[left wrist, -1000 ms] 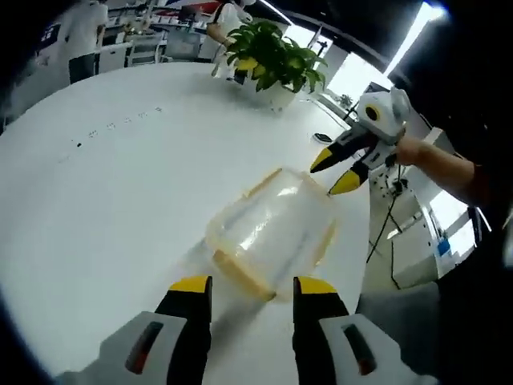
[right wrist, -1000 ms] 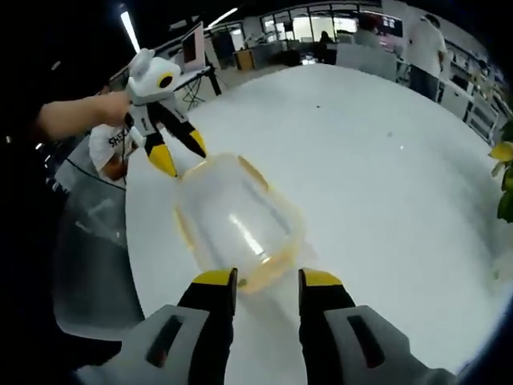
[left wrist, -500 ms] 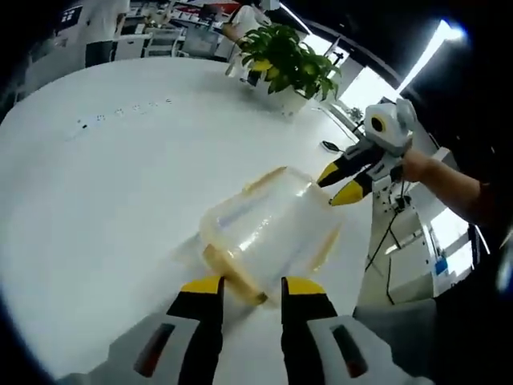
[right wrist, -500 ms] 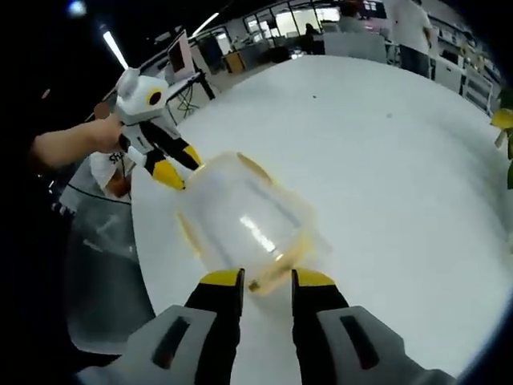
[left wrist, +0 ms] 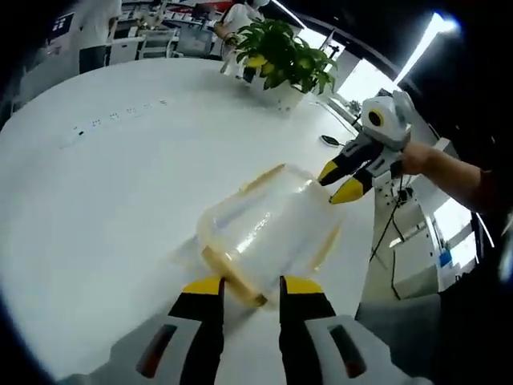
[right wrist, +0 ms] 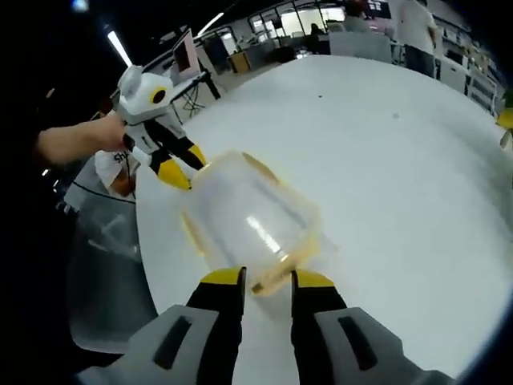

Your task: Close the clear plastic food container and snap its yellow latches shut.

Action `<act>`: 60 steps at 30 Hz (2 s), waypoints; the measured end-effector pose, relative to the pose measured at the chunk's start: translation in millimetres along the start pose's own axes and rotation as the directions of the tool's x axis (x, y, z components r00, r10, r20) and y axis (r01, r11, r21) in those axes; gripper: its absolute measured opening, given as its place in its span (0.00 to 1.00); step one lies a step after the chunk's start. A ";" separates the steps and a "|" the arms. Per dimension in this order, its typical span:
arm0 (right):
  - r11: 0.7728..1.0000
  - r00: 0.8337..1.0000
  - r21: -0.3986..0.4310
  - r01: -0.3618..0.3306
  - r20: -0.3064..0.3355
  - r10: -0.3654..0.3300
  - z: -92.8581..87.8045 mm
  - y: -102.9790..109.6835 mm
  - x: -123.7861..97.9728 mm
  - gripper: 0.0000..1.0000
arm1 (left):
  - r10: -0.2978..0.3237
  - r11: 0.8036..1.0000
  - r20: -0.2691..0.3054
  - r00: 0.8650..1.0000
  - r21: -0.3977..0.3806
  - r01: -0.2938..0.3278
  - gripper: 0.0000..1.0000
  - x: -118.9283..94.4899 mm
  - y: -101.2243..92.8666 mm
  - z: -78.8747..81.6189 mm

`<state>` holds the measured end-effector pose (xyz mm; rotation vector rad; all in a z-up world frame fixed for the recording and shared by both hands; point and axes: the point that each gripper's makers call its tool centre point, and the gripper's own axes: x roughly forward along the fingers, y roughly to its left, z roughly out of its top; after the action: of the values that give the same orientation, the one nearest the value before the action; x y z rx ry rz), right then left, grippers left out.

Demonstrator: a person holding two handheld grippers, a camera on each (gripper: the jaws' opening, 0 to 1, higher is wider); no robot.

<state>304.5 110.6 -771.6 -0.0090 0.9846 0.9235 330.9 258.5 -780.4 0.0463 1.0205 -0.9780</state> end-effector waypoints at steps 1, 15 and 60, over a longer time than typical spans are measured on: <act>0.997 1.000 0.077 -0.014 0.025 0.012 5.2 0.9 0.6 0.18 | 0.001 1.000 0.002 1.000 0.003 -0.001 0.20 1.3 1.4 0.7; 0.998 1.000 0.060 0.014 0.000 -0.014 0.5 -1.3 3.4 0.19 | 0.030 0.990 0.031 0.999 -0.141 -0.026 0.21 6.9 -2.1 -1.0; 0.817 0.997 -0.574 0.046 -0.023 -0.072 60.0 37.6 37.6 0.27 | 0.070 0.746 0.084 0.994 0.658 -0.108 0.19 27.4 -53.7 41.5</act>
<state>329.9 183.1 -749.0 -0.5739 0.7068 1.1384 326.2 189.5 -756.4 0.6565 0.5659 -1.2072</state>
